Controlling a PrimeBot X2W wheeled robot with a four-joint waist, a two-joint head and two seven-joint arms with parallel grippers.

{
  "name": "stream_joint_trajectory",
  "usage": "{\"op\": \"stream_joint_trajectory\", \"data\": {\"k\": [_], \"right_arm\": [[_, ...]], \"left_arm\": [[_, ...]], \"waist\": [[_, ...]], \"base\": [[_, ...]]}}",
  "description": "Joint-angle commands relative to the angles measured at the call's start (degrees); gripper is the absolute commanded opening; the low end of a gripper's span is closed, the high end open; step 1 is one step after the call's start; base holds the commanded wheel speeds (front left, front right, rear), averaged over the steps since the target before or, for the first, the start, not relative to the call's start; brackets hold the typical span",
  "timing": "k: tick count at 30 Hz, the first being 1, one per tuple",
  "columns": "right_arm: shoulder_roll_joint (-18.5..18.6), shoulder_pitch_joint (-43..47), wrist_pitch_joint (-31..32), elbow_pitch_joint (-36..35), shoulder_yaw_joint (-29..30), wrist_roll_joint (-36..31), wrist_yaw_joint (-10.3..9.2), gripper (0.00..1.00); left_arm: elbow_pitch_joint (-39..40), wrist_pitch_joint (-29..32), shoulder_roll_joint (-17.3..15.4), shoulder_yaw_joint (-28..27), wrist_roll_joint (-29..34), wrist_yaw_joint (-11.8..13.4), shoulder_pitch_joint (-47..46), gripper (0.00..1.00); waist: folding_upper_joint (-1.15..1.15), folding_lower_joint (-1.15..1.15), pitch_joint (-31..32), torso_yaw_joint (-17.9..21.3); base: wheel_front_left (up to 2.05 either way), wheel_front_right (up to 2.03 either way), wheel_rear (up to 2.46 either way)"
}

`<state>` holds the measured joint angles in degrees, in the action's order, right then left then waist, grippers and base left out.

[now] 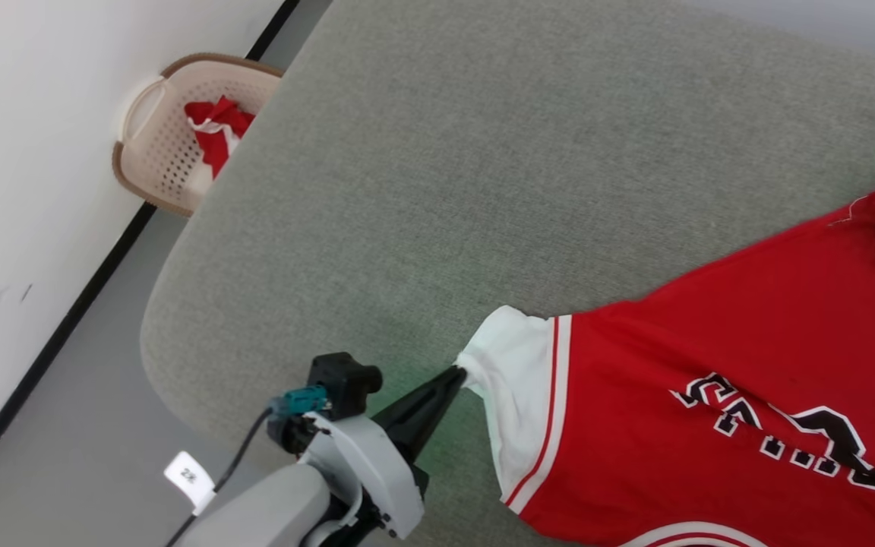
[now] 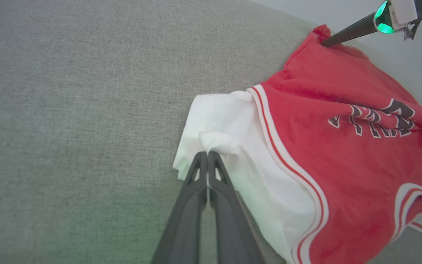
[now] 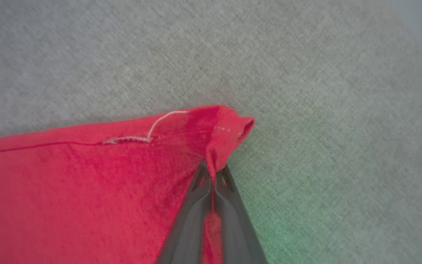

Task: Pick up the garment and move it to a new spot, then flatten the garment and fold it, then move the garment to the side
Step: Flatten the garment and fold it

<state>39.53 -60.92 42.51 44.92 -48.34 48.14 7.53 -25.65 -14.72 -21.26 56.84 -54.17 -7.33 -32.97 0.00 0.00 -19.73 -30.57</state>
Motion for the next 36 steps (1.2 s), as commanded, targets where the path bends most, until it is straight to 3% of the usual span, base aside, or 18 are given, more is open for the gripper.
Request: {"op": "stream_joint_trajectory", "data": {"k": [1,11,19,30,36], "right_arm": [[0.80,1.83,0.50,1.74,-1.48,0.24,-0.08,0.00],[1.24,-0.36,-2.30,-2.59,-4.12,3.87,-0.07,0.00],[2.89,0.67,-8.84,-6.92,-5.48,6.98,-0.07,0.00],[-1.12,-3.06,-19.52,-6.28,-4.22,5.98,-0.08,0.00],[-4.92,-7.39,-24.15,-2.58,-1.91,3.39,-0.08,0.00]], "left_arm": [[-0.22,-0.29,-0.62,-0.10,-0.50,-0.21,-0.56,0.00],[-0.37,-0.48,-3.62,-1.30,-1.11,-0.17,0.58,0.00],[1.02,1.27,-7.86,-1.84,-1.77,-0.17,-1.60,0.00],[6.63,15.97,-17.27,-1.65,-0.33,-0.17,-17.97,0.00],[7.00,22.29,-18.26,0.03,-1.60,-0.17,-29.13,0.00]], "waist": [[0.00,0.00,0.76,0.96],[0.00,0.00,3.93,5.87],[0.00,0.00,7.24,10.59],[0.00,0.00,14.68,16.47],[0.00,0.00,17.63,18.83]], "base": [[0.00,0.00,0.00],[0.00,0.00,0.00],[0.00,0.00,0.00],[0.00,0.00,0.00],[0.00,0.00,0.00]]}}
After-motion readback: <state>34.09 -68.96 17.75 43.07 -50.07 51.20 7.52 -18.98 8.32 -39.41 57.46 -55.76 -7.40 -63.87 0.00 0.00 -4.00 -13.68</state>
